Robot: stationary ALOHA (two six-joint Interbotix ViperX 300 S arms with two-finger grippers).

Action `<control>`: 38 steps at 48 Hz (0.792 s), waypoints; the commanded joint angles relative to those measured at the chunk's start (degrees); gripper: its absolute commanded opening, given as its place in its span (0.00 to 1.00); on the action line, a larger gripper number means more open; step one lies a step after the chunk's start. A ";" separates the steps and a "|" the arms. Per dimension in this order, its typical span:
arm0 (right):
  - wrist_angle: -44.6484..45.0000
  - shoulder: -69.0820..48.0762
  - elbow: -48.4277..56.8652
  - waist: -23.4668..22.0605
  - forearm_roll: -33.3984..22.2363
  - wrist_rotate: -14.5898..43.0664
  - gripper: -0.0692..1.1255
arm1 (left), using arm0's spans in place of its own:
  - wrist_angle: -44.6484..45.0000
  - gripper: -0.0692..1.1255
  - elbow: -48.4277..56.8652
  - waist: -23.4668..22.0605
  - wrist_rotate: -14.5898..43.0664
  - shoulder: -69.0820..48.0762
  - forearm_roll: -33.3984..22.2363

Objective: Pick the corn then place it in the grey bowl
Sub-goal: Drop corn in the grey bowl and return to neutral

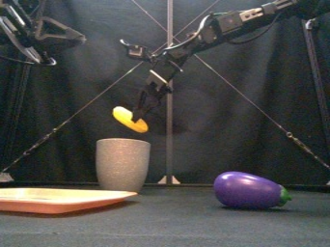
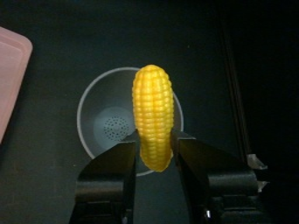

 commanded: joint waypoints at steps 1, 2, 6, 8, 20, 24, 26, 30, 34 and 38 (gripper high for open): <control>-0.09 -1.49 -0.97 -0.26 0.44 0.18 0.63 | -0.18 0.03 -0.62 0.18 0.09 -0.53 0.09; -0.09 -1.41 -0.97 -0.26 0.62 0.18 0.65 | -0.18 0.03 -0.62 0.09 0.09 -0.70 0.09; -0.70 -1.41 -0.79 -0.09 1.58 0.00 0.72 | -0.18 0.03 -0.53 0.09 0.00 -1.32 0.18; -0.70 -1.41 -0.70 0.09 1.41 -0.09 0.76 | -0.18 0.03 -0.35 0.18 0.00 -1.58 0.09; -0.53 -2.20 0.35 0.53 1.14 0.18 0.93 | -0.18 0.03 -0.35 0.18 0.09 -1.58 0.09; -0.88 -3.69 0.70 0.62 0.79 0.35 0.93 | -0.18 0.03 -0.35 0.18 0.09 -1.58 0.09; -1.32 -5.19 1.23 0.62 0.70 0.62 0.93 | -0.18 0.03 -0.35 0.18 0.09 -1.58 0.18; -2.20 -8.00 2.90 0.70 0.62 1.23 0.93 | -0.09 0.03 -0.35 0.18 0.09 -1.58 0.09; -4.04 -11.25 5.80 0.79 0.97 1.76 0.93 | -0.18 0.03 -0.35 0.09 0.09 -1.67 0.18; -7.38 -15.82 10.11 1.14 1.23 2.55 0.93 | -0.18 0.03 -0.35 0.18 0.09 -1.58 0.09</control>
